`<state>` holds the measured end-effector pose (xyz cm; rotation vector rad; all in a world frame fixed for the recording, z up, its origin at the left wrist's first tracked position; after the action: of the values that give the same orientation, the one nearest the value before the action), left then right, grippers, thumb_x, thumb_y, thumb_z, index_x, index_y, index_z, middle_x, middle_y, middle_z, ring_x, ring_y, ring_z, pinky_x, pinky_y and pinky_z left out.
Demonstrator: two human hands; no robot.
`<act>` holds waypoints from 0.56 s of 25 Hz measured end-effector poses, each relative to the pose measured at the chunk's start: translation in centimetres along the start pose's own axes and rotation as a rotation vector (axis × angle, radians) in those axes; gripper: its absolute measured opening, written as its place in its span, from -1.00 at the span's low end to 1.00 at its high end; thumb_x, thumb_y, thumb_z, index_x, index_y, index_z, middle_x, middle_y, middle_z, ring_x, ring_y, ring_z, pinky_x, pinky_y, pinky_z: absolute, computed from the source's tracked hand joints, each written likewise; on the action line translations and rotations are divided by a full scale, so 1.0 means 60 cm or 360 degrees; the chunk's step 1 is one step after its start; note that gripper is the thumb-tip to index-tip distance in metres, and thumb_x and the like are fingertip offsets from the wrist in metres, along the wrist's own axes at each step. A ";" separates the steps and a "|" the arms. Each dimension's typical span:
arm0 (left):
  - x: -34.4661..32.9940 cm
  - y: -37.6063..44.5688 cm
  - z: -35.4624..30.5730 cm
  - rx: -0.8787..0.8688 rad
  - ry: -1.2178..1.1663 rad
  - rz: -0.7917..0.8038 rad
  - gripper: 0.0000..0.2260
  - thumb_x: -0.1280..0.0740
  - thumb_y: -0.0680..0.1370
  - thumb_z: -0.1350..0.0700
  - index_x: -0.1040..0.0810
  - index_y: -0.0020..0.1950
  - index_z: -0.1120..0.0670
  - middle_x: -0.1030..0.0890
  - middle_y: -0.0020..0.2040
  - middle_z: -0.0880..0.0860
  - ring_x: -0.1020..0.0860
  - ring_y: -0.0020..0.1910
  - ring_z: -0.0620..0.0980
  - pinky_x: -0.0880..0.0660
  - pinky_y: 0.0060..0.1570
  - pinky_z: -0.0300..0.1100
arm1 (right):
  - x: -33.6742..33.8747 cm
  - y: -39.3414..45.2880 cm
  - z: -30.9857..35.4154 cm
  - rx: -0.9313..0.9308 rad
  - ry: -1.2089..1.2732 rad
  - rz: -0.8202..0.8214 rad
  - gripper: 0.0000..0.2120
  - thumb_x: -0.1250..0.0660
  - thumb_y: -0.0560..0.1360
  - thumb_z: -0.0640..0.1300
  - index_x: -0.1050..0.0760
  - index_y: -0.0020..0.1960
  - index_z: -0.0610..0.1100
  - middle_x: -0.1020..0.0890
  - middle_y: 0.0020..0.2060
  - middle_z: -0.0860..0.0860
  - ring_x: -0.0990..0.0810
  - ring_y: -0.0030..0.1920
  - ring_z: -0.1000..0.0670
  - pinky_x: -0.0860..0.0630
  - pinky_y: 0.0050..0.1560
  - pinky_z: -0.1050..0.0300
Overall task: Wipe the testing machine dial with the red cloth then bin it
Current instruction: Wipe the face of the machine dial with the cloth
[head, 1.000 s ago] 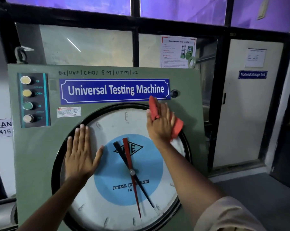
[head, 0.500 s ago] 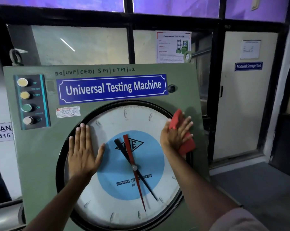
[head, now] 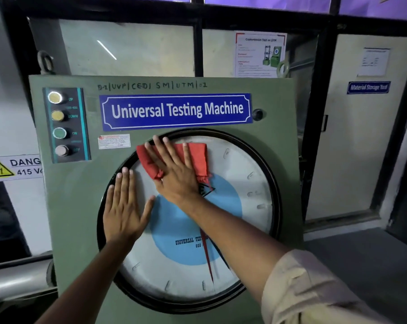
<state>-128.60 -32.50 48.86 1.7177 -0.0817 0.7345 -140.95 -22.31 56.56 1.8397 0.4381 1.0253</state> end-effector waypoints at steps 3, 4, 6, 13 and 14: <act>0.001 -0.001 -0.004 0.0021 -0.0004 0.0038 -0.20 -0.05 0.67 -0.27 -0.04 0.76 0.22 -0.05 0.77 0.17 -0.10 0.75 0.15 0.10 0.73 -0.02 | 0.011 0.002 -0.041 0.0061 -0.0025 0.0024 -0.31 -0.14 0.69 0.18 -0.01 0.75 0.08 -0.04 0.75 0.02 0.03 0.73 0.00 0.06 0.68 -0.30; 0.001 0.000 -0.007 0.0025 -0.0011 0.0046 -0.20 -0.05 0.67 -0.27 -0.01 0.76 0.21 -0.03 0.77 0.16 -0.08 0.75 0.15 0.15 0.73 -0.05 | 0.016 0.002 -0.067 -0.0018 -0.0017 0.0023 -0.33 -0.11 0.71 0.19 0.01 0.75 0.08 -0.01 0.75 0.00 0.04 0.74 -0.01 0.08 0.68 -0.30; 0.001 0.001 -0.013 0.0038 -0.0030 0.0070 -0.20 -0.02 0.68 -0.28 0.04 0.77 0.18 0.01 0.77 0.15 -0.04 0.76 0.14 0.18 0.74 -0.04 | 0.027 -0.006 -0.135 -0.0294 -0.0007 0.0038 -0.34 -0.02 0.74 0.23 0.10 0.75 0.09 0.08 0.75 -0.03 0.10 0.74 -0.07 0.14 0.69 -0.32; 0.001 0.016 -0.063 -0.0119 -0.0050 0.0202 -0.22 0.02 0.67 -0.30 0.09 0.76 0.13 0.09 0.76 0.12 0.06 0.76 0.09 0.12 0.74 0.12 | 0.036 -0.197 -0.290 -0.1171 0.0058 0.0040 -0.31 0.04 0.69 0.23 0.07 0.76 0.05 0.06 0.75 -0.07 0.08 0.74 -0.11 0.09 0.69 -0.30; -0.001 0.018 -0.073 -0.0136 -0.0060 0.0193 -0.21 0.01 0.67 -0.29 0.08 0.76 0.14 0.08 0.76 0.12 0.05 0.76 0.09 0.13 0.74 0.12 | 0.032 -0.233 -0.290 -0.1287 0.0110 0.0034 -0.31 0.02 0.70 0.22 0.05 0.76 0.03 0.04 0.75 -0.08 0.06 0.74 -0.12 0.07 0.69 -0.30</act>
<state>-130.96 -28.88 50.18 1.6559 -0.2419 0.7768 -151.96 -4.45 48.75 1.0872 0.0176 1.0733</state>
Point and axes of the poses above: each hand's wrist, its own y-axis towards the middle knuckle, its own x-axis out of the back of the hand, z = x × y, the point moved 4 cm from there along y, towards the middle knuckle
